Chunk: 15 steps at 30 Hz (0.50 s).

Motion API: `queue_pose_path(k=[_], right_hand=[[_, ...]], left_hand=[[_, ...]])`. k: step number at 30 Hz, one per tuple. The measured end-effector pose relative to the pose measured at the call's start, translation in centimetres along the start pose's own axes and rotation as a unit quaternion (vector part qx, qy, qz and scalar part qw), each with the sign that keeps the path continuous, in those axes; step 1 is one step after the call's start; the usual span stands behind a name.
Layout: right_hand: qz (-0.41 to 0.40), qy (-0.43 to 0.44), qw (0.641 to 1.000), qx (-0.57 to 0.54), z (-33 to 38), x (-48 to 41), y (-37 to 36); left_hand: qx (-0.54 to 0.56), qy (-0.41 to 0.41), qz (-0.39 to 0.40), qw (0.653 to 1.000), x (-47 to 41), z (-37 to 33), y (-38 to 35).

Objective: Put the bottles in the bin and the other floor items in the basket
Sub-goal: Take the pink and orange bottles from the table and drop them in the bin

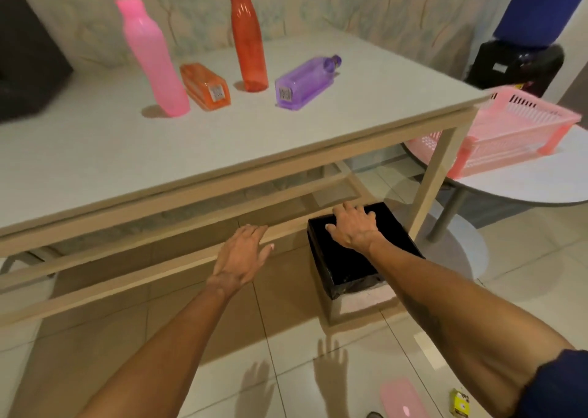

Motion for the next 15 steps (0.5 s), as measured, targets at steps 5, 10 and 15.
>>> queue_pose_path(k=[5,10,15], right_hand=[[-0.036,0.016,0.999,0.007,2.1,0.5,9.1],[-0.053,0.028,0.998,0.035,4.2,0.0,15.9],[-0.098,0.038,0.994,0.035,7.3,-1.0,21.0]], left_hand=[[0.024,-0.044,-0.036,0.998,-1.3,0.2,8.9],[0.003,-0.065,-0.067,0.996,-2.8,1.5,16.2],[-0.018,-0.019,-0.095,0.995,-4.3,4.4,22.5]])
Point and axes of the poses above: each hand's wrist, its own x-axis away from the middle knuckle, its own y-axis out of the back of the hand, z = x × y, the point moved 2 cm from there along -x, towards the middle knuckle, and after that the axes turned 9 degrees about -z, right-handed, at the moved point
